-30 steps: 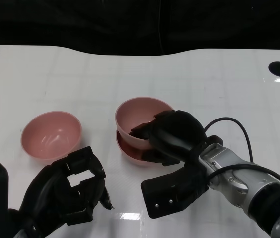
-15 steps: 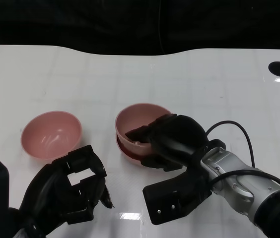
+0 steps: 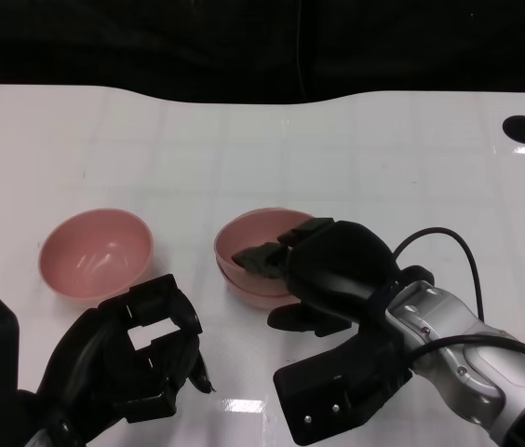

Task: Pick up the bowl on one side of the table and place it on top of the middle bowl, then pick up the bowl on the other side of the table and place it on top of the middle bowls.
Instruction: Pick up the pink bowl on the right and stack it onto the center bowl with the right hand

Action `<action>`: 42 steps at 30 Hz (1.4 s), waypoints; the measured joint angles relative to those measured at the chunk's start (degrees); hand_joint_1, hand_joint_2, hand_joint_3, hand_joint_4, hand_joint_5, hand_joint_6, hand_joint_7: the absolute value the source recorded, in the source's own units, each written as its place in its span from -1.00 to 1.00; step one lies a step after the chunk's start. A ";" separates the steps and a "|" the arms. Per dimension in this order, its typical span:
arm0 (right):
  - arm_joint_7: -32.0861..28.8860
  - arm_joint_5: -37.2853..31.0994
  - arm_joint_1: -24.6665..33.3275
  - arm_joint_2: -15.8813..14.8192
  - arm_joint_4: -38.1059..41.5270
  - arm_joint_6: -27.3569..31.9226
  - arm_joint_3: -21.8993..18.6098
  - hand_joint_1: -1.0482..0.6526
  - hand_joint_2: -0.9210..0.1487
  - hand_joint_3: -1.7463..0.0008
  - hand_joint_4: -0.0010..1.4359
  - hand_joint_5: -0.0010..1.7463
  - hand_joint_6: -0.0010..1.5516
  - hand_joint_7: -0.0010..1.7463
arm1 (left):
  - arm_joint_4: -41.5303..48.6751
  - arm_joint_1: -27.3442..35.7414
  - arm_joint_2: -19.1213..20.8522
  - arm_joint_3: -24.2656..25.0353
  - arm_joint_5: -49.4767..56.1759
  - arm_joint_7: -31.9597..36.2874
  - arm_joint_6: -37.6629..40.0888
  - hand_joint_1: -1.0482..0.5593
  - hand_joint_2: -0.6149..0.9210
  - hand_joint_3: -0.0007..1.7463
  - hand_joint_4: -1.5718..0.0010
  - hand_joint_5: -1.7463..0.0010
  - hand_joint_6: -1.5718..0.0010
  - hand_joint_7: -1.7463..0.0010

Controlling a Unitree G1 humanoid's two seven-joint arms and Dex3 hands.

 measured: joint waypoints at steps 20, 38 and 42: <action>-3.29 0.43 7.70 -2.24 -3.00 1.38 -2.82 -0.66 -1.00 0.42 -0.74 -0.97 -0.77 -0.98 | 2.46 -2.22 0.06 0.35 0.09 -0.07 -1.09 -0.03 0.32 0.45 0.02 -0.93 0.01 -0.69; -13.78 4.44 10.71 -1.75 -2.98 -4.30 -7.00 -0.55 -1.00 0.42 -0.78 -0.97 -0.86 -0.99 | 2.37 -1.90 0.15 0.94 -0.07 -0.06 -0.98 0.01 0.32 0.48 0.03 -0.96 0.02 -0.71; -14.13 6.11 11.99 -2.00 -4.62 -5.24 -8.77 -0.53 -1.00 0.42 -0.70 -0.93 -0.80 -0.96 | 2.39 -1.90 0.14 0.94 -0.05 -0.06 -0.99 0.01 0.31 0.48 0.02 -0.95 0.00 -0.69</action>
